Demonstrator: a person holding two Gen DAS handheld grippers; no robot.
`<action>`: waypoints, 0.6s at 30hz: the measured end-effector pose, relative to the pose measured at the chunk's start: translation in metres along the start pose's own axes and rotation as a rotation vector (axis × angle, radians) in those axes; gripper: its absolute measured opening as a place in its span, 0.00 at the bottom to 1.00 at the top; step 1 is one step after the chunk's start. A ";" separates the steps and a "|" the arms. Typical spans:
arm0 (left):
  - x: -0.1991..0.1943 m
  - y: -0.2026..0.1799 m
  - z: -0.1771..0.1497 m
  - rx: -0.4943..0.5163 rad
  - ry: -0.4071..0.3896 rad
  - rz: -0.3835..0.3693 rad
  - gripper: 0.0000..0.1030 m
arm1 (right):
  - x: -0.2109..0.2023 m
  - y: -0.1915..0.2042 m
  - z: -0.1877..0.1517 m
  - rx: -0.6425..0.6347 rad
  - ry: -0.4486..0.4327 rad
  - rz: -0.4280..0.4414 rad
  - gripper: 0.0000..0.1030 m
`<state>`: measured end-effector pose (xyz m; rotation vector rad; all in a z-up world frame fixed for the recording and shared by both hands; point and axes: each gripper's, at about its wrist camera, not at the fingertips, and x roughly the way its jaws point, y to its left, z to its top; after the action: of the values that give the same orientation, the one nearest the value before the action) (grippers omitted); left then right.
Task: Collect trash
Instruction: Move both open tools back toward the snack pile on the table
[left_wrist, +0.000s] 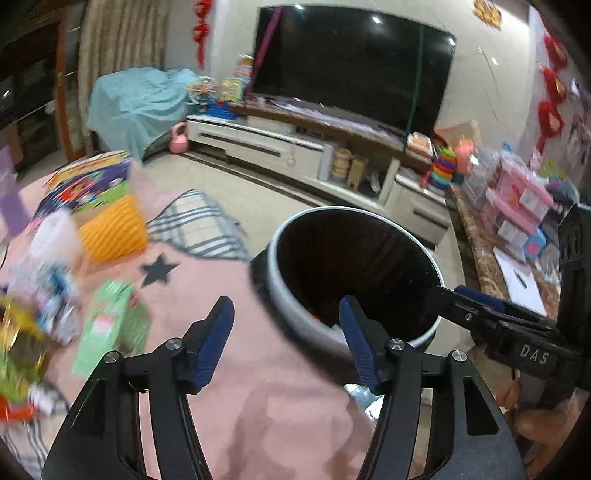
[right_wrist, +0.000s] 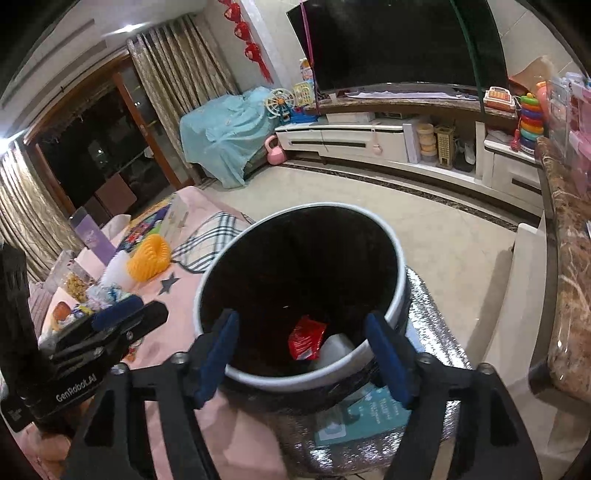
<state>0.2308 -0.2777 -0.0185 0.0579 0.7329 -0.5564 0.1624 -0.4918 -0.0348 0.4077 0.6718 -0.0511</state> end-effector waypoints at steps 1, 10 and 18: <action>-0.006 0.005 -0.007 -0.013 -0.004 0.007 0.61 | -0.002 0.003 -0.003 0.004 -0.001 0.007 0.73; -0.056 0.046 -0.051 -0.081 -0.035 0.078 0.67 | -0.012 0.043 -0.034 -0.010 0.015 0.056 0.80; -0.091 0.091 -0.090 -0.160 -0.030 0.148 0.67 | -0.010 0.095 -0.064 -0.089 0.055 0.125 0.85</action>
<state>0.1650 -0.1363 -0.0395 -0.0449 0.7350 -0.3550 0.1335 -0.3812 -0.0407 0.3657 0.6989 0.1080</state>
